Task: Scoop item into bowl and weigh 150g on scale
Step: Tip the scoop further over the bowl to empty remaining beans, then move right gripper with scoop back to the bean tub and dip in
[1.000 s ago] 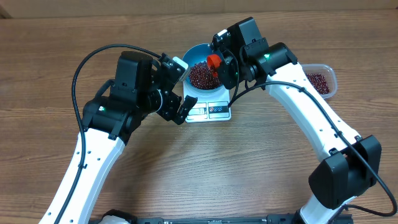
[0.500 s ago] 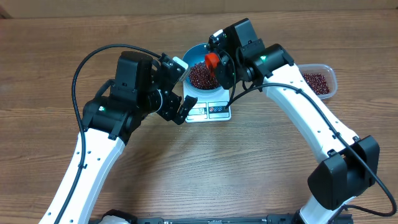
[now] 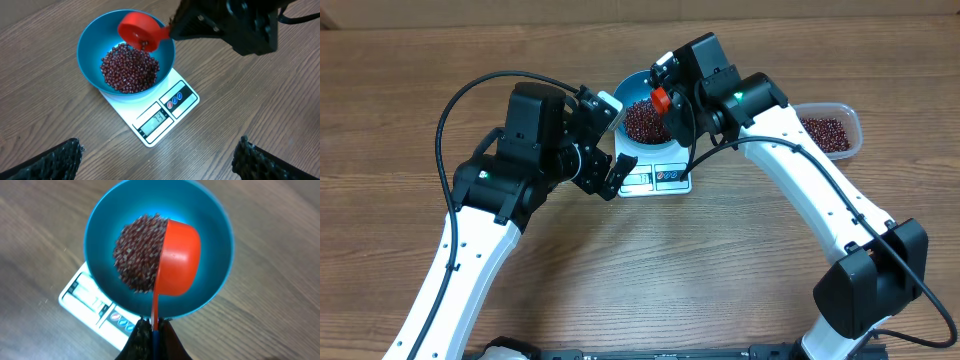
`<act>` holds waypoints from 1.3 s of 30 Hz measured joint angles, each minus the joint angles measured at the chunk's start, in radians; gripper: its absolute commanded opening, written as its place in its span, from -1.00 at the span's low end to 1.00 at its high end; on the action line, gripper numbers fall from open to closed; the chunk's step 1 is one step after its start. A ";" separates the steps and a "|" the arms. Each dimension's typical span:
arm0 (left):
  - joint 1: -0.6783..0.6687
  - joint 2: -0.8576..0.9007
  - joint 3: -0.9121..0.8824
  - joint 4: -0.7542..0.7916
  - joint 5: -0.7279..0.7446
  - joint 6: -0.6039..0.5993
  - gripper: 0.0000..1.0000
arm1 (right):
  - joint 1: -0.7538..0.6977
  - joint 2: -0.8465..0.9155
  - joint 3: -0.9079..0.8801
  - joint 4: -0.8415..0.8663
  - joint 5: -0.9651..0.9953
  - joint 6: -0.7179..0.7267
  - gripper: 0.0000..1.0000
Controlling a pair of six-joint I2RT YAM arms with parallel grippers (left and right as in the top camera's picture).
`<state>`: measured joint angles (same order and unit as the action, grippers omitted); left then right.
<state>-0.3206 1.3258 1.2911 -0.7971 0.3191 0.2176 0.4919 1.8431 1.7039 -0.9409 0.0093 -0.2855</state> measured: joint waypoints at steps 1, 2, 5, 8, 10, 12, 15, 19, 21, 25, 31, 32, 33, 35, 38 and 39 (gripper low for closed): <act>0.000 0.000 0.000 0.000 0.000 0.000 0.99 | 0.001 0.000 0.000 -0.001 0.001 0.003 -0.93; 0.000 0.000 0.000 0.000 0.000 0.000 0.99 | 0.001 0.000 0.000 -0.009 -0.003 -0.006 -0.93; 0.000 0.000 0.000 0.000 0.000 0.000 1.00 | 0.003 0.000 0.000 -0.029 -0.007 -0.031 -0.93; 0.000 0.000 0.000 0.000 0.000 0.000 0.99 | 0.007 0.000 0.000 -0.003 0.027 -0.005 -0.93; 0.000 0.000 0.000 0.000 0.000 0.000 0.99 | 0.008 0.000 0.002 -0.006 0.040 0.001 -0.93; 0.000 0.000 0.000 0.000 0.000 0.000 0.99 | 0.009 0.000 0.002 -0.032 0.040 -0.016 -0.93; 0.000 0.000 0.000 0.000 0.000 0.000 0.99 | 0.018 0.000 0.002 -0.025 0.061 -0.021 -0.93; 0.000 0.000 0.000 0.000 0.000 0.000 0.99 | 0.026 0.000 0.002 -0.011 0.072 -0.011 -0.93; 0.000 0.000 0.000 0.000 0.000 0.000 0.99 | 0.027 0.000 0.002 -0.025 0.056 -0.031 -0.93; 0.000 0.000 0.000 0.000 0.000 0.000 0.99 | 0.026 0.000 0.002 0.003 0.055 -0.005 -0.93; 0.000 0.000 0.000 0.000 0.000 0.000 0.99 | -0.015 0.000 0.015 -0.003 0.027 0.080 -0.93; 0.000 0.000 0.000 0.000 0.000 0.000 0.99 | -0.042 -0.002 0.023 -0.004 0.011 0.096 -0.93; 0.000 0.000 0.000 0.000 0.000 0.000 0.99 | -0.067 -0.005 0.029 -0.005 -0.006 0.105 -0.93; 0.000 0.000 0.000 0.000 0.000 0.000 0.99 | -0.135 -0.018 0.036 -0.013 -0.035 0.132 -0.93; 0.000 0.000 0.000 0.000 0.000 0.000 0.99 | -0.258 -0.054 0.037 -0.044 -0.059 0.175 -0.93; 0.000 0.000 0.000 0.000 0.000 0.000 0.99 | -0.299 -0.067 0.038 -0.058 -0.061 0.185 -0.93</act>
<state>-0.3206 1.3258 1.2911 -0.7971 0.3191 0.2176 0.1925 1.7760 1.7416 -0.9985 -0.0517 -0.1009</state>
